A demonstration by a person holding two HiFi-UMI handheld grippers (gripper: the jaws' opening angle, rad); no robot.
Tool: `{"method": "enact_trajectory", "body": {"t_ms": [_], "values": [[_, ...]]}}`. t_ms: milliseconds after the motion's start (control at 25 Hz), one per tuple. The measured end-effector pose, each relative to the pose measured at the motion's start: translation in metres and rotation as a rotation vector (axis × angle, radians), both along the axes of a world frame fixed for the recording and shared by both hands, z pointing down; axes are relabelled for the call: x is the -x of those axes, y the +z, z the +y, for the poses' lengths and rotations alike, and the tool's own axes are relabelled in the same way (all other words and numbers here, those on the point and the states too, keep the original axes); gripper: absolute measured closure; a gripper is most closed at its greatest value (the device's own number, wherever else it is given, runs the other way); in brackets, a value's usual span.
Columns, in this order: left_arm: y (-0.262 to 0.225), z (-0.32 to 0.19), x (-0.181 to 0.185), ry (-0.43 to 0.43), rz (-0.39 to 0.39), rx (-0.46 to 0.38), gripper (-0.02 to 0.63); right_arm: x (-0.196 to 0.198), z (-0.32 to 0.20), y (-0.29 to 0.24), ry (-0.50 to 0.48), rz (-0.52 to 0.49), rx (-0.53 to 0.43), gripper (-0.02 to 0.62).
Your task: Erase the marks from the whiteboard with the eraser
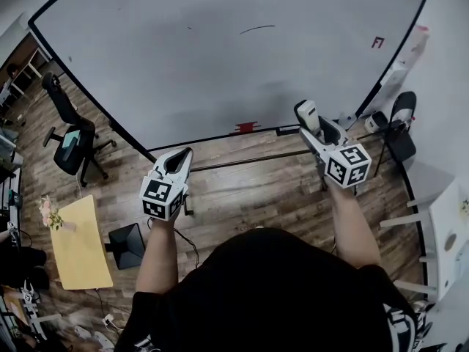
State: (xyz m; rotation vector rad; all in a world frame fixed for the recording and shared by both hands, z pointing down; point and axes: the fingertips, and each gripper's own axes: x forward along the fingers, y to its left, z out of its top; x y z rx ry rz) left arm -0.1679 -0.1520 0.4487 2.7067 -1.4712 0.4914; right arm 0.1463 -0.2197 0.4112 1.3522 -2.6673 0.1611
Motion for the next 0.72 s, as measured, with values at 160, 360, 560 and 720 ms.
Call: {"method": "enact_trajectory", "body": {"t_ms": [160,360,560,720], "values": [[-0.005,-0.014,-0.004,-0.012,-0.005,-0.017,0.592,-0.005,-0.016,-0.004,-0.011,-0.004,-0.005,0.344],[-0.008,-0.028,-0.010,-0.032,-0.006,-0.021,0.592,-0.013,-0.037,-0.006,-0.025,-0.011,-0.009,0.344],[-0.007,-0.043,-0.023,-0.042,-0.012,-0.020,0.592,-0.026,-0.056,-0.003,-0.032,-0.013,-0.005,0.344],[-0.008,-0.056,-0.033,-0.047,-0.013,-0.023,0.592,-0.035,-0.075,0.000,-0.031,-0.020,0.006,0.344]]}}
